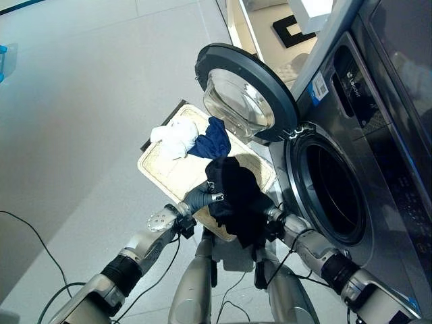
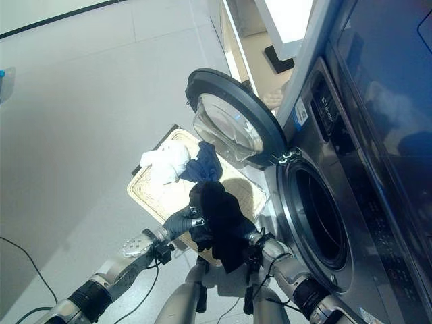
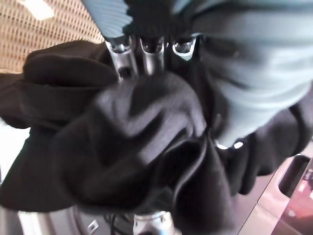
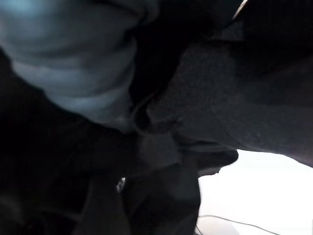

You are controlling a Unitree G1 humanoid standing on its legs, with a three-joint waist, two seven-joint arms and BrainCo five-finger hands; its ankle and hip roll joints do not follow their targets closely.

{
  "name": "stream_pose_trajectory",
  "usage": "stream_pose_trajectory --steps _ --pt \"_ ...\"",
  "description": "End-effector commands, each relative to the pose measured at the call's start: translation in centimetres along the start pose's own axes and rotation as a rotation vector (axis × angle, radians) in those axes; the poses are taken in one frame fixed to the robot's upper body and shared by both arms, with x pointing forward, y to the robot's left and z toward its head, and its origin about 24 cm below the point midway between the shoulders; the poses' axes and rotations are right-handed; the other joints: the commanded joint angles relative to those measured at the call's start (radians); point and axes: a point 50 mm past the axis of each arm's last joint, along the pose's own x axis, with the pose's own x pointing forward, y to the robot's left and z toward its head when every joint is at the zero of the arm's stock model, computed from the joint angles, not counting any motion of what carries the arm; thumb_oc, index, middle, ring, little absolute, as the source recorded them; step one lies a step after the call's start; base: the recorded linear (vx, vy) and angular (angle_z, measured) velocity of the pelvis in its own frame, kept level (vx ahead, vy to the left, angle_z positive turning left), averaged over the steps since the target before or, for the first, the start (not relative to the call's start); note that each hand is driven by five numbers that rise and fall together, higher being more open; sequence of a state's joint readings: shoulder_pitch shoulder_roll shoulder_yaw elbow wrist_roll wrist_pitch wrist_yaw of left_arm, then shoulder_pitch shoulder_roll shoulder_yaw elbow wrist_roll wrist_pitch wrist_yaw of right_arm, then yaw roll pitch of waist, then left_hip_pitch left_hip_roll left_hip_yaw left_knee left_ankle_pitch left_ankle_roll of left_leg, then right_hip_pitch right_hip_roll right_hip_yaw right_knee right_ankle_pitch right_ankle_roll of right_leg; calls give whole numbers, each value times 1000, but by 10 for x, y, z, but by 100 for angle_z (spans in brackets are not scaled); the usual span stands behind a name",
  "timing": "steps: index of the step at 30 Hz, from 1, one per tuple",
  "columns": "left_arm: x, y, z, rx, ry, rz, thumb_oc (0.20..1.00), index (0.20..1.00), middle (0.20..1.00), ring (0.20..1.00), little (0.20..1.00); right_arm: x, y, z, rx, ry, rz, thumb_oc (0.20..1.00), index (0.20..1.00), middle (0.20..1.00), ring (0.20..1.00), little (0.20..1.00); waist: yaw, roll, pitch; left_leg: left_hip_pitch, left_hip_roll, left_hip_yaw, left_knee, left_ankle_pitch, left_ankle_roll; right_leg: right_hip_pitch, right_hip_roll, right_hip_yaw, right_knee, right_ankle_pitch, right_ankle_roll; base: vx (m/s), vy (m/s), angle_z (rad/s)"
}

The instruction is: Put the clothes into the washing machine.

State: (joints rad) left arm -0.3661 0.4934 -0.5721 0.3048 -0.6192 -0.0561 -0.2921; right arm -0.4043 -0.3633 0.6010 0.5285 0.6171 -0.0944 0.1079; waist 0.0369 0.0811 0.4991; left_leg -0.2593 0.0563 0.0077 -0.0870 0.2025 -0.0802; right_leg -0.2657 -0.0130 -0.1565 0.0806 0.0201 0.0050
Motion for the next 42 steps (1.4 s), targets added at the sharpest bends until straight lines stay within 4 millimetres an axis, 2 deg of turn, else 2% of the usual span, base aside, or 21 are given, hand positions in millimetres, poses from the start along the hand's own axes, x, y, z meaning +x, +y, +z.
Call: stream_pose_trajectory --steps 1,4,5,7,12,14,17,18,19,20,22,25,28,29,32,33,34,35,39,41,42 --pt "10 -5 10 57 -69 120 1000 1000 1000 1000 1000 12 15 28 136 -152 40 200 200 200 200 200 -25 -58 1 46 -106 59 0 -100 38 24 -44 -4 -162 140 96 35 -31 -6" --pt "3 20 -2 252 27 432 1000 1000 1000 1000 1000 10 3 12 245 -94 -12 200 200 200 200 200 -21 -52 7 41 -110 52 0 -96 38 20 -43 -6 -161 140 95 37 -38 -3" --pt "3 21 -3 265 33 451 1000 1000 1000 1000 1000 10 2 11 249 -91 -14 200 200 200 200 200 -21 -52 8 41 -110 52 0 -96 38 20 -43 -7 -160 139 95 31 -38 0" --pt "-15 51 -12 352 96 753 1000 1000 1000 1000 1000 9 -12 -7 489 -40 -93 200 200 200 200 200 -19 -45 21 35 -112 52 0 -89 35 13 -46 -8 -161 141 93 51 -48 0" --pt "-34 69 -23 325 102 988 1000 1000 1000 1000 1000 1 -38 -26 786 -53 -273 200 200 200 200 200 -19 -24 21 22 -114 58 0 -85 32 -4 -50 -8 -159 144 89 59 -1 -1" --pt "-40 75 -26 290 99 1056 1000 1000 1000 1000 1000 -2 -50 -29 843 -77 -338 200 200 200 200 200 -20 -19 21 18 -114 63 0 -86 31 -10 -51 -7 -158 144 89 20 3 0" --pt "-40 75 -26 290 99 1056 1000 1000 1000 1000 1000 -2 -50 -29 843 -77 -338 200 200 200 200 200 -20 -19 21 18 -114 63 0 -86 31 -10 -51 -7 -158 144 89 36 -10 -1" --pt "-54 85 -47 66 150 1108 1000 1000 1000 1000 1000 -18 -95 -20 942 -211 -612 200 200 200 200 200 -24 -5 21 2 -111 70 0 -82 28 -37 -49 2 -143 143 88 113 -32 -5" --pt "-55 85 -47 63 151 1108 1000 1000 1000 1000 1000 -19 -97 -19 952 -221 -625 200 200 200 200 200 -24 -4 21 2 -111 70 0 -83 28 -38 -48 2 -142 143 88 154 -47 -7" --pt "-62 89 -52 46 169 1119 1000 1000 1000 1000 1000 -32 -121 -12 1071 -313 -732 200 200 200 200 200 -25 0 21 -1 -110 75 1 -86 27 -42 -47 4 -138 139 89 63 -21 -5" --pt "-67 92 -54 52 181 1129 1000 1000 1000 1000 1000 -46 -141 -6 1176 -412 -812 200 200 200 200 200 -26 4 21 -2 -108 78 2 -88 26 -45 -45 6 -134 137 91 70 -24 -13" --pt "-80 98 -56 64 205 1126 1000 1000 1000 1000 1000 -81 -180 14 1389 -723 -954 200 200 200 200 200 -27 7 21 -7 -107 80 4 -93 27 -51 -41 10 -127 131 94 62 -37 -17" --pt "-86 100 -56 94 220 1098 1000 1000 1000 1000 1000 -125 -209 38 1510 -1128 -1117 200 200 200 200 200 -27 4 21 -10 -107 80 5 -99 31 -53 -40 5 -127 131 100 49 -43 -3" --pt "-86 100 -56 100 221 1095 1000 1000 1000 1000 1000 -130 -212 39 1527 -1188 -1140 200 200 200 200 200 -27 3 21 -11 -107 80 5 -100 31 -54 -40 5 -127 131 100 35 -30 -4" --pt "-88 101 -53 133 243 1067 1000 1000 1000 1000 1000 -192 -218 67 1526 -1704 -1458 200 200 200 200 200 -36 -2 21 -7 -108 77 7 -111 34 -51 -39 5 -126 129 105 32 -10 -3" --pt "-88 102 -51 140 244 1061 1000 1000 1000 1000 1000 -201 -218 72 1480 -1768 -1493 200 200 200 200 200 -38 -3 21 -8 -109 77 7 -110 34 -54 -39 7 -126 132 105 -9 -12 -14" --pt "-86 102 -48 149 247 1052 1000 1000 1000 1000 1000 -212 -216 79 1424 -1848 -1555 511 511 511 511 511 -38 -3 21 -11 -110 78 7 -109 35 -56 -40 8 -126 133 105 6 -15 -16" --pt "-82 102 -43 168 251 1036 1000 1000 1000 1000 1000 -234 -210 96 1308 -2001 -1639 1000 1000 1000 1000 1000 -44 -3 21 -16 -112 77 11 -110 37 -62 -42 14 -124 135 106 10 -13 -13" --pt "-74 101 -38 193 260 1003 1000 1000 1000 1000 1000 -250 -207 139 1225 -2053 -1613 1000 1000 1000 1000 1000 -55 4 21 -36 -117 87 24 -108 41 -82 -57 22 -119 143 111 1 17 -2" --pt "-71 101 -37 192 260 994 1000 1000 1000 1000 1000 -240 -207 150 1314 -1989 -1555 1000 1000 1000 1000 1000 -56 11 21 -46 -119 92 27 -104 40 -91 -62 23 -119 146 113 -3 43 -16" --pt "-68 101 -36 195 257 988 1000 1000 1000 1000 1000 -225 -209 152 1425 -1922 -1444 1000 1000 1000 1000 1000 -56 17 21 -54 -121 96 27 -101 40 -96 -66 20 -122 148 113 -3 40 -17"
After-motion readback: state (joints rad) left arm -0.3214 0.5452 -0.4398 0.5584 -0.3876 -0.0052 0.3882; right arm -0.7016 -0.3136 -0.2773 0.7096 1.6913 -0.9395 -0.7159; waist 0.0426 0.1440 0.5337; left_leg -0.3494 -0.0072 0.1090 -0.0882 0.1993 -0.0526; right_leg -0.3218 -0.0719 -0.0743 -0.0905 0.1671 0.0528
